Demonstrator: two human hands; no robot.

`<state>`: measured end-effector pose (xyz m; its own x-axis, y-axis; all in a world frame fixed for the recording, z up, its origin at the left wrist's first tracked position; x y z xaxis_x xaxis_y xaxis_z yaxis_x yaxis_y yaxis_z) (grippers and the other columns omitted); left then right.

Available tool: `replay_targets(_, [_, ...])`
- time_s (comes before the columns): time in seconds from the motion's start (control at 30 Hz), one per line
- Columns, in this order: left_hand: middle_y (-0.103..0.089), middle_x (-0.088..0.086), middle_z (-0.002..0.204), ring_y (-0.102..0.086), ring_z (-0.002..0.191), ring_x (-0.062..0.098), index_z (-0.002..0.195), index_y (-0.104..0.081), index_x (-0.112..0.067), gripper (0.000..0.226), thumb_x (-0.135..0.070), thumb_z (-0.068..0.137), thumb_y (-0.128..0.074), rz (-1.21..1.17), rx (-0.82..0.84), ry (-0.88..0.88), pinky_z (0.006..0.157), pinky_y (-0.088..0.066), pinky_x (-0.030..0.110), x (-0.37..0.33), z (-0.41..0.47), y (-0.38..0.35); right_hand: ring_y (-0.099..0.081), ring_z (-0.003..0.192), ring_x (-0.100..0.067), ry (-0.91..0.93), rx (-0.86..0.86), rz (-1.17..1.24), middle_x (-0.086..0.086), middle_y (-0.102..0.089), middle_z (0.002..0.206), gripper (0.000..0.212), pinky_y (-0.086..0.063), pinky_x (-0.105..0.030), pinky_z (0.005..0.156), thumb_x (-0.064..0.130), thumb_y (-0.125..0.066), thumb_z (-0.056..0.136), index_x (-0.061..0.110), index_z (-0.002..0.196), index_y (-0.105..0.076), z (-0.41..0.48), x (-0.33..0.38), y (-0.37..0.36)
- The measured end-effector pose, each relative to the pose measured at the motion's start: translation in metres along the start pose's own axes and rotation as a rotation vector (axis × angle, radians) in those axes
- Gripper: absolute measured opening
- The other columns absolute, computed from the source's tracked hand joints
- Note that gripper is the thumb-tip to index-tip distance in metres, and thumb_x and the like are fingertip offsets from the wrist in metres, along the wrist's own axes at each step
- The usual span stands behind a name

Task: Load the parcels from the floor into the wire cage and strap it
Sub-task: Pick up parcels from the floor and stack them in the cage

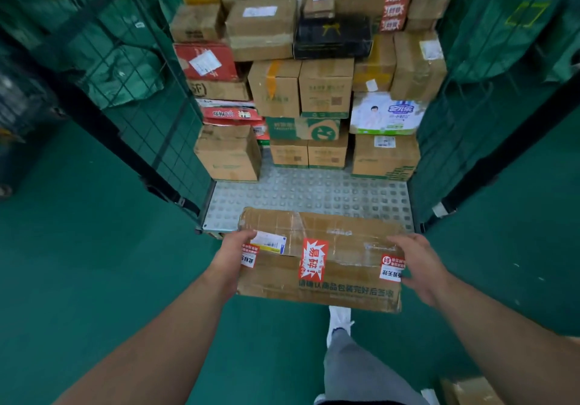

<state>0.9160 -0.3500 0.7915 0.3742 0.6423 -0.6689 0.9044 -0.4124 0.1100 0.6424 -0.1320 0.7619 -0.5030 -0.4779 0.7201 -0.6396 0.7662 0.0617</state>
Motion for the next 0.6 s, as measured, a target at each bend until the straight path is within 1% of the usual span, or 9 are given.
replay_targets(0.07, [-0.070, 0.009, 0.098, -0.064, 0.085, 0.027, 0.126, -0.062, -0.018, 0.047, -0.045, 0.087, -0.065, 0.010, -0.002, 0.010, 0.067, -0.053, 0.034, -0.020, 0.026, -0.009, -0.063, 0.083, -0.021, -0.005, 0.001, 0.006, -0.008, -0.064, 0.098, 0.027, -0.054, -0.041, 0.073, 0.024, -0.062, 0.101, 0.018, 0.123, -0.048, 0.027, 0.019, -0.008])
replay_targets(0.1, [-0.069, 0.008, 0.096, -0.063, 0.084, 0.027, 0.127, -0.062, -0.017, 0.045, -0.043, 0.089, -0.064, 0.005, 0.002, 0.005, 0.066, -0.053, 0.033, -0.032, 0.040, -0.015, -0.064, 0.085, -0.022, -0.010, 0.001, 0.019, -0.009, -0.064, 0.101, 0.030, -0.054, -0.042, 0.073, 0.025, -0.063, 0.100, 0.019, 0.124, -0.047, 0.042, 0.032, -0.013])
replay_targets(0.17, [-0.068, 0.007, 0.092, -0.062, 0.078, 0.025, 0.124, -0.065, -0.015, 0.039, -0.040, 0.095, -0.060, 0.009, -0.002, 0.009, 0.056, -0.053, 0.030, -0.057, 0.062, -0.025, -0.068, 0.094, -0.028, -0.056, 0.011, 0.061, -0.012, -0.066, 0.111, 0.045, -0.059, -0.051, 0.084, 0.033, -0.070, 0.093, 0.021, 0.130, -0.046, 0.072, 0.056, -0.025])
replay_targets(0.23, [-0.069, 0.009, 0.096, -0.062, 0.077, 0.024, 0.125, -0.063, -0.014, 0.038, -0.038, 0.098, -0.057, 0.024, -0.014, 0.023, 0.049, -0.052, 0.028, -0.082, 0.084, -0.032, -0.070, 0.100, -0.034, -0.099, 0.016, 0.072, -0.013, -0.067, 0.114, 0.049, -0.057, -0.059, 0.091, 0.034, -0.073, 0.089, 0.028, 0.130, -0.047, 0.101, 0.078, -0.037])
replay_targets(0.33, [-0.071, 0.011, 0.108, -0.065, 0.085, 0.025, 0.129, -0.059, -0.017, 0.039, -0.041, 0.097, -0.056, 0.019, -0.041, 0.027, 0.064, -0.050, 0.033, -0.119, 0.121, -0.034, -0.066, 0.090, -0.032, -0.106, 0.036, 0.046, -0.013, -0.066, 0.108, 0.039, -0.056, -0.052, 0.083, 0.028, -0.070, 0.094, 0.028, 0.126, -0.047, 0.142, 0.123, -0.064])
replay_targets(0.4, [-0.070, 0.011, 0.106, -0.062, 0.087, 0.025, 0.127, -0.061, -0.017, 0.038, -0.040, 0.097, -0.056, 0.012, -0.050, 0.037, 0.071, -0.046, 0.035, -0.136, 0.135, -0.035, -0.067, 0.090, -0.032, -0.090, 0.051, 0.018, -0.013, -0.066, 0.109, 0.041, -0.057, -0.051, 0.079, 0.027, -0.068, 0.095, 0.029, 0.130, -0.046, 0.160, 0.148, -0.077])
replay_targets(0.5, [-0.070, 0.007, 0.096, -0.060, 0.086, 0.025, 0.120, -0.067, -0.017, 0.033, -0.037, 0.098, -0.055, -0.041, -0.078, 0.071, 0.075, -0.042, 0.034, -0.159, 0.160, -0.029, -0.070, 0.101, -0.039, -0.101, 0.065, 0.003, -0.014, -0.068, 0.113, 0.049, -0.057, -0.063, 0.089, 0.027, -0.071, 0.094, 0.031, 0.135, -0.044, 0.194, 0.180, -0.106])
replay_targets(0.53, [-0.070, 0.006, 0.095, -0.060, 0.086, 0.025, 0.119, -0.068, -0.017, 0.031, -0.037, 0.098, -0.054, -0.045, -0.090, 0.077, 0.075, -0.043, 0.034, -0.166, 0.169, -0.026, -0.070, 0.102, -0.039, -0.115, 0.068, 0.000, -0.015, -0.068, 0.113, 0.049, -0.055, -0.066, 0.091, 0.026, -0.071, 0.094, 0.031, 0.134, -0.043, 0.203, 0.187, -0.115])
replay_targets(0.6, [-0.072, 0.005, 0.092, -0.061, 0.085, 0.024, 0.113, -0.070, -0.018, 0.028, -0.036, 0.099, -0.053, -0.040, -0.103, 0.087, 0.075, -0.043, 0.034, -0.184, 0.196, -0.021, -0.070, 0.093, -0.036, -0.146, 0.077, -0.008, -0.016, -0.068, 0.111, 0.045, -0.056, -0.065, 0.091, 0.023, -0.069, 0.096, 0.032, 0.131, -0.042, 0.224, 0.200, -0.136])
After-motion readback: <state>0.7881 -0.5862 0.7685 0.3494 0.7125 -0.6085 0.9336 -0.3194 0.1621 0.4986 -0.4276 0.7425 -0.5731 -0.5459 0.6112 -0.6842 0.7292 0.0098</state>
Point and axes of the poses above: each hand's wrist, its own z-axis towards the middle knuckle, its own y-axis out of the back of the hand, x = y × z, the point moved 3 cm from there along z, towards the middle knuckle
